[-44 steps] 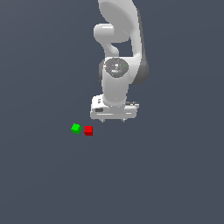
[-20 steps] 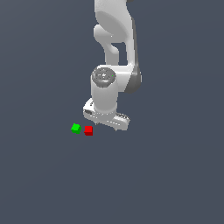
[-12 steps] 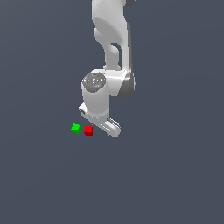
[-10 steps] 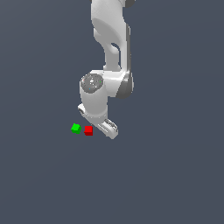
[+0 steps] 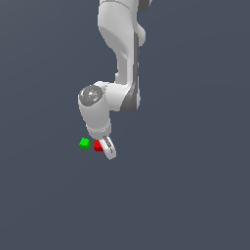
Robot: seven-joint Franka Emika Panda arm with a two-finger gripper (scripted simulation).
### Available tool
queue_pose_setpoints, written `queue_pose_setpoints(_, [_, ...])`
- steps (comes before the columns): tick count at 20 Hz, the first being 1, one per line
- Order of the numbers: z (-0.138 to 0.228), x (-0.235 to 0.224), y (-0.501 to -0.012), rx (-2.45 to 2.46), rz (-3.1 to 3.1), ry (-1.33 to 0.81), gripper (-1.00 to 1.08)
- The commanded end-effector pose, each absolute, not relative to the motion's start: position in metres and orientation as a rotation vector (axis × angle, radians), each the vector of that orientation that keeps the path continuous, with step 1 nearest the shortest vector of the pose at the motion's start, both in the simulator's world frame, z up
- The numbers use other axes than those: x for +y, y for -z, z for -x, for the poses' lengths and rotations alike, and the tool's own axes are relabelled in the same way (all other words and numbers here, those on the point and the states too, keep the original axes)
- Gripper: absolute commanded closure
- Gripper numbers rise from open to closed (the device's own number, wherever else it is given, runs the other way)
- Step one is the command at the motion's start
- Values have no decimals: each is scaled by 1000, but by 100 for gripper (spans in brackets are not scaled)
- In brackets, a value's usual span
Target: Stack the red cube on top of the green cube.
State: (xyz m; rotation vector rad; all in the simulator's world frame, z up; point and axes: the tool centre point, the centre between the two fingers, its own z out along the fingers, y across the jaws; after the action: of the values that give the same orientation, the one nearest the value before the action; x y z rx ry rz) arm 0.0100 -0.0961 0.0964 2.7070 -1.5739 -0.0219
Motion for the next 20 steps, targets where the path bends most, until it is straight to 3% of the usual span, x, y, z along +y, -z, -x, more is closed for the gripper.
queue_pose_setpoints(1, [-6, -104, -92, -1699, -2632, 18, -92])
queue_pose_setpoints(20, [22, -135, -70, -2221, -2221, 0, -92])
